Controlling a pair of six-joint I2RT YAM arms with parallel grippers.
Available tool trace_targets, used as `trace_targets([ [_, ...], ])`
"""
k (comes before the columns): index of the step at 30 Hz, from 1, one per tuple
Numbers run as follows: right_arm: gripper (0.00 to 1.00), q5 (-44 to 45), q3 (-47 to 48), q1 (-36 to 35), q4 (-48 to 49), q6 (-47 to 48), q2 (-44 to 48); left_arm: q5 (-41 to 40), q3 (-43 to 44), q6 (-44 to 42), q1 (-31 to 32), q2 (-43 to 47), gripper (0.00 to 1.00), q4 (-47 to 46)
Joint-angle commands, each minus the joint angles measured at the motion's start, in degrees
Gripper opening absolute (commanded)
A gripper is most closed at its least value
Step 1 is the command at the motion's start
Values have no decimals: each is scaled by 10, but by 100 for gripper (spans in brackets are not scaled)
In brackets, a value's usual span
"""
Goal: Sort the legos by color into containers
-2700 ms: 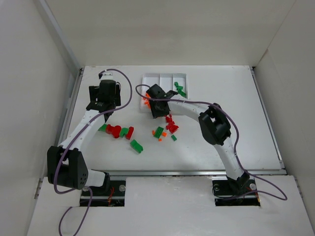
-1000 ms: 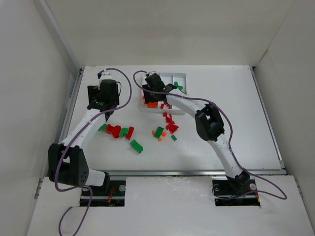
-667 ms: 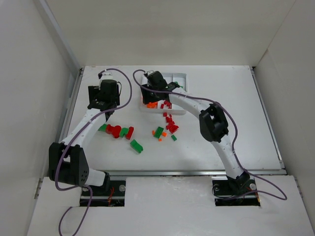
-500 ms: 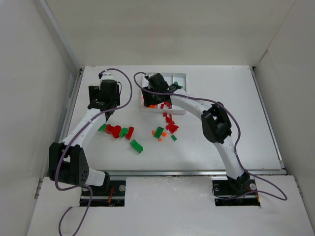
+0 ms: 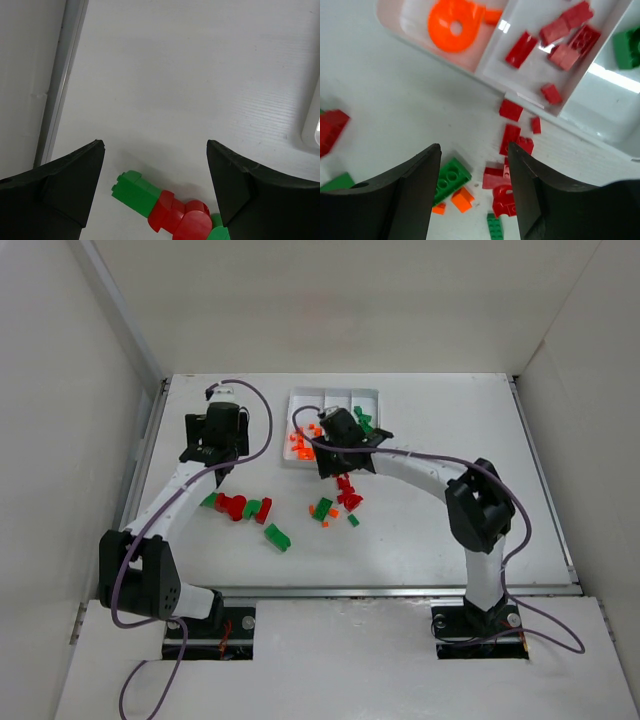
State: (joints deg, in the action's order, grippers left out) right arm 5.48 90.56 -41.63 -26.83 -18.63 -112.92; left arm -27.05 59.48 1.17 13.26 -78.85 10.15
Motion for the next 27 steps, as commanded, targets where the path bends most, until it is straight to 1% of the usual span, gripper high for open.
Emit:
trace_targets([
  [1,61,10,-36,-55,-4,28,6,9,-3,7,7,37,81,-2],
  [2,61,10,-36,-68,3,58,6,9,-3,7,7,37,81,-2],
  [5,60,-5,-14,-110,3,94,-15,9,-9,7,7,37,81,-2],
  [9,59,-11,21,-123,-5,100,-51,9,-9,7,7,37,81,-7],
  [10,58,-5,26,-123,-5,93,-51,9,-9,7,7,37,81,-7],
  [12,58,-5,33,-123,0,93,-76,14,-9,7,7,37,81,-7],
  [14,55,19,45,-123,-32,75,-95,14,-9,7,7,37,81,-7],
  [16,53,25,45,-123,-38,66,-108,9,-9,7,14,37,81,-7],
  [20,53,44,3,-123,-13,45,-82,9,-9,7,14,48,81,-7],
  [22,53,66,3,-123,-14,35,-82,9,-15,7,14,48,81,-7],
  [27,52,67,3,-123,-26,22,-82,9,-15,7,14,48,81,-7],
])
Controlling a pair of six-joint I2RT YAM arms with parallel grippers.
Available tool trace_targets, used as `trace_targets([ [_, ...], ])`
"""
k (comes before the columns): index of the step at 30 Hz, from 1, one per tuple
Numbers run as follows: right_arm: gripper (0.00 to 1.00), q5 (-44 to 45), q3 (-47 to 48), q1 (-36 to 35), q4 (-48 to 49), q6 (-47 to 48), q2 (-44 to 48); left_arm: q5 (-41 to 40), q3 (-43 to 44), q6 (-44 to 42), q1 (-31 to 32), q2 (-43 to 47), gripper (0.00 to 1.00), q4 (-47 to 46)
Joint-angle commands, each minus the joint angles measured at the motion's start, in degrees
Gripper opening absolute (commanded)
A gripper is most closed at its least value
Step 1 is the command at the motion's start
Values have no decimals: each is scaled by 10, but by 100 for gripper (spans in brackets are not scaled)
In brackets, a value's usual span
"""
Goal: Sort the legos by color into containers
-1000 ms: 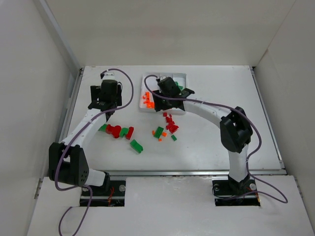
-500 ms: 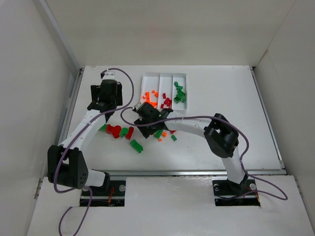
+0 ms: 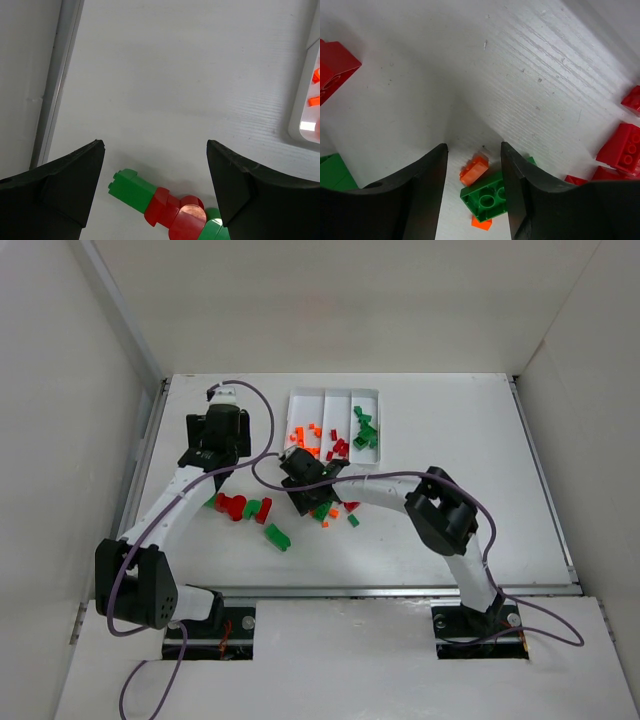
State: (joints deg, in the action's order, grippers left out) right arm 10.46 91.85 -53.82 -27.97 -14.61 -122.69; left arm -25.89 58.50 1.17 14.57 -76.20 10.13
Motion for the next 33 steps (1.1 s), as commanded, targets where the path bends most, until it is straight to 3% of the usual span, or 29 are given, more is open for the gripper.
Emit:
trace_targets([
  [1,52,11,-10,-1,-15,-23,16,-3,-5,7,1,21,81,-7],
  [6,52,-22,-61,-1,-8,-24,33,-3,-5,7,1,21,81,-7],
  [13,41,-37,-77,-1,-6,-41,33,-3,-5,7,1,21,81,-7],
  [17,29,-53,-48,-6,-4,-41,20,-3,-5,7,1,21,81,-7],
  [21,10,-53,-35,-6,-4,-41,14,-3,-5,7,1,21,81,-7],
  [25,0,-29,-8,-6,-7,-41,7,-3,-5,7,1,21,81,-7],
  [33,0,44,105,2,-15,-41,-3,-17,-10,1,1,26,81,-13],
])
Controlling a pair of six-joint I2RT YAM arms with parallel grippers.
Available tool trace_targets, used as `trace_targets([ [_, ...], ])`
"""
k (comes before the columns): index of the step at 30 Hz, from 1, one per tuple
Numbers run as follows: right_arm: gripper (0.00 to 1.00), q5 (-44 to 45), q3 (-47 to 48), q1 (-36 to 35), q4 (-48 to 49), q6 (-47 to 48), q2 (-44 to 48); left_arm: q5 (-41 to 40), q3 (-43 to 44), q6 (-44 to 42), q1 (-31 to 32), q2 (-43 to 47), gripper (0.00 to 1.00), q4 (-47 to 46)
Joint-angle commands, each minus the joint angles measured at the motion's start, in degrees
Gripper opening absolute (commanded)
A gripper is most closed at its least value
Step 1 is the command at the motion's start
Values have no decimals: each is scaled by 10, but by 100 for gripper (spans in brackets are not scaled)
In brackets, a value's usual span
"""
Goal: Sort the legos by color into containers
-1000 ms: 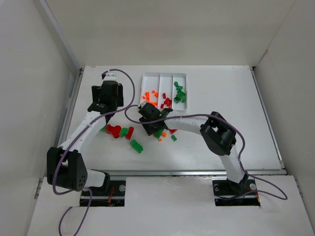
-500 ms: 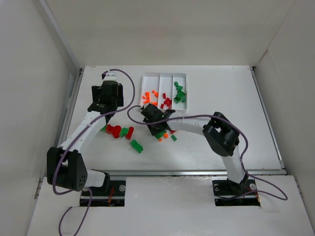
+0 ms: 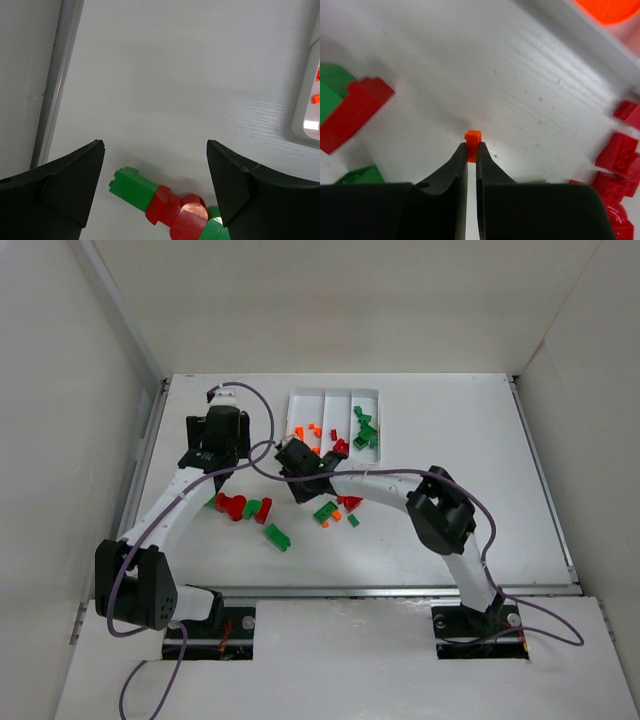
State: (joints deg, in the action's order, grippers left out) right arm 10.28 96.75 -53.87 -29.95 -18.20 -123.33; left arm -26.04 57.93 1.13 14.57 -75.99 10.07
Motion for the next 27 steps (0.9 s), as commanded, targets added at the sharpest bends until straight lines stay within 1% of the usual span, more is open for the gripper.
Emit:
trace_targets([
  [1,0,54,87,8,0,-11,-6,-16,-5,2,1,24,81,-12],
  [2,0,62,103,14,0,-19,-13,-32,-5,2,1,24,81,-12],
  [5,0,91,157,42,0,-25,-46,-49,-5,2,1,24,81,-18],
  [11,0,141,272,75,-5,-18,-136,-49,-10,-3,1,24,81,-23],
  [14,0,160,296,80,2,-6,-149,-49,-10,-3,1,24,81,-23],
  [16,9,166,302,85,16,15,-157,-49,-10,-3,1,19,81,-23],
  [17,17,166,302,85,29,22,-157,-49,-10,-3,1,19,81,-23],
  [18,26,166,302,85,29,28,-157,-49,-10,-3,1,19,81,-23],
  [19,45,173,309,85,29,40,-157,-49,-10,-3,1,19,81,-23],
  [20,50,173,309,85,29,47,-157,-49,-10,-3,1,19,81,-23],
  [23,61,180,309,85,29,62,-138,-49,-10,-3,1,19,81,-23],
  [27,63,166,280,85,11,69,-83,-49,-10,-3,1,14,81,-23],
])
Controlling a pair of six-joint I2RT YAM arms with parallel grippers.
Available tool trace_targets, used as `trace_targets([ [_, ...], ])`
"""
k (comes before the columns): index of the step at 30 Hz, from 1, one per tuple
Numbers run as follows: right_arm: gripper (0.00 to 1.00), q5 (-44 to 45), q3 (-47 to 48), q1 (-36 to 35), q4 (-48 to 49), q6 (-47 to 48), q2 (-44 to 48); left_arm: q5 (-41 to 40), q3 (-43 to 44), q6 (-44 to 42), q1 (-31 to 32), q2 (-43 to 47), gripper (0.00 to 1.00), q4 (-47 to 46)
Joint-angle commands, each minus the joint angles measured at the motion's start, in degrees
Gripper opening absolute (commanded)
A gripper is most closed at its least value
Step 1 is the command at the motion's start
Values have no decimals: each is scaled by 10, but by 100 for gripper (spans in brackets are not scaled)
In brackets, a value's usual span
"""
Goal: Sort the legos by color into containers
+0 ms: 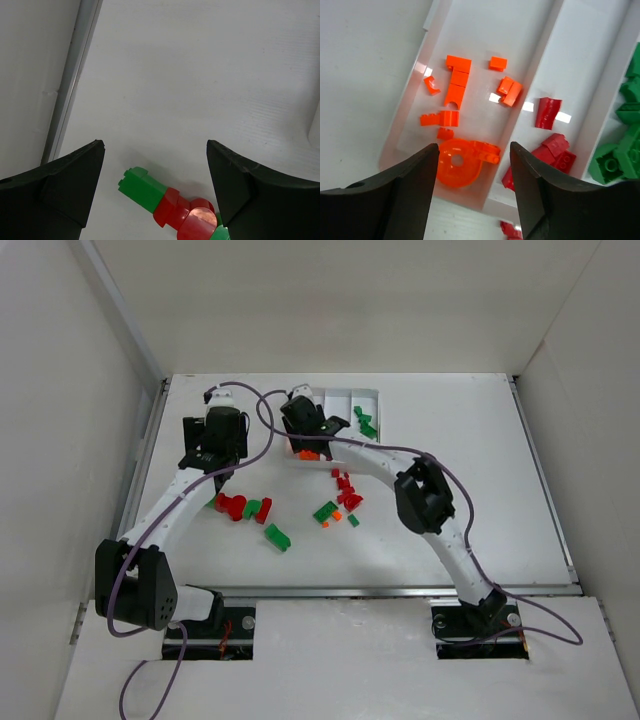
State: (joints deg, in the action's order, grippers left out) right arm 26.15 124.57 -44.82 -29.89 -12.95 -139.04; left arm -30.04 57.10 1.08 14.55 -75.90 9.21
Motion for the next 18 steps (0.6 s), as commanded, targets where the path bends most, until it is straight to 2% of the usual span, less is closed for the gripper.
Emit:
trace_targets([
  [1,65,0,-12,-5,11,17,92,-9,-1,-3,1,13,81,-15],
  [6,66,-36,-192,-25,18,24,228,-4,-1,-3,1,13,81,-15],
  [9,66,-111,-303,-36,18,37,277,2,-1,-3,1,13,81,-15],
  [11,57,-173,-388,-43,39,37,311,8,-1,-3,1,13,81,-15],
  [13,55,-216,-443,-43,63,32,335,8,-1,-3,1,13,81,-15],
  [14,50,-248,-467,-43,82,32,345,8,-1,-3,1,13,81,-15],
  [18,36,-268,-535,-48,87,11,373,13,-1,-3,1,13,81,-15],
])
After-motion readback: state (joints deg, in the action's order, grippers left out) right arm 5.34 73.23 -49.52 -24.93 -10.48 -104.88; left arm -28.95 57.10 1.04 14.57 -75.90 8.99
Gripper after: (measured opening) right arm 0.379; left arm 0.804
